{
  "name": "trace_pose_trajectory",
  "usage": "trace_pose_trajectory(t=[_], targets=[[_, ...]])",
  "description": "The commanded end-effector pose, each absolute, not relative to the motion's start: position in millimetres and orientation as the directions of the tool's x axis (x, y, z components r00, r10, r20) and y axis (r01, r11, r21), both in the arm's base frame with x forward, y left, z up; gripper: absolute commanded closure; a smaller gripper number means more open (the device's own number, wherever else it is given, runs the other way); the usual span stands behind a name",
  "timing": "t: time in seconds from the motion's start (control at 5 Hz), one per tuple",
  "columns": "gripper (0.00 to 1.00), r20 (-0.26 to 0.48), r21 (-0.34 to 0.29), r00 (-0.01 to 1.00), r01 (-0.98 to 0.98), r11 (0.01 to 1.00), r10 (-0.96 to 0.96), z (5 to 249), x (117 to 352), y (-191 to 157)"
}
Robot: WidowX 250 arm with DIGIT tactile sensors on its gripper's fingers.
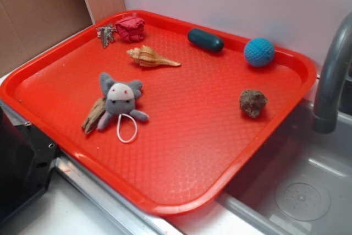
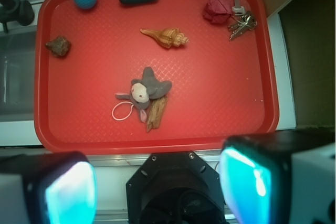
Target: Grab the shell.
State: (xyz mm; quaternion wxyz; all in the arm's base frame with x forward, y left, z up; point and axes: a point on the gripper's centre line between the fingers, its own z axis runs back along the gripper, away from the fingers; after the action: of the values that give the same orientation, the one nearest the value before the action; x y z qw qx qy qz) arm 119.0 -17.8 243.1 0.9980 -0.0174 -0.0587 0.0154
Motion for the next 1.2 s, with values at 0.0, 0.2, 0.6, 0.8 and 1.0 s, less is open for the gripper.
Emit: trace_pose_trajectory(t=[0.0,0.2,0.6,0.8,1.0], targets=[[0.00,0.117,-0.037,0.993,-0.029,0.999,0.033,243,119,-18],[0.00,0.145,0.082,0.988,0.036,0.996,-0.048,193,169,0],[0.00,0.132,0.148,0.936,0.306,0.940,-0.326,131,256,12],[0.00,0.135,0.135,0.839,0.512,0.848,-0.528,105,265,7],[0.00,0.108,0.118,0.803,0.575,0.810,-0.586,82,268,8]])
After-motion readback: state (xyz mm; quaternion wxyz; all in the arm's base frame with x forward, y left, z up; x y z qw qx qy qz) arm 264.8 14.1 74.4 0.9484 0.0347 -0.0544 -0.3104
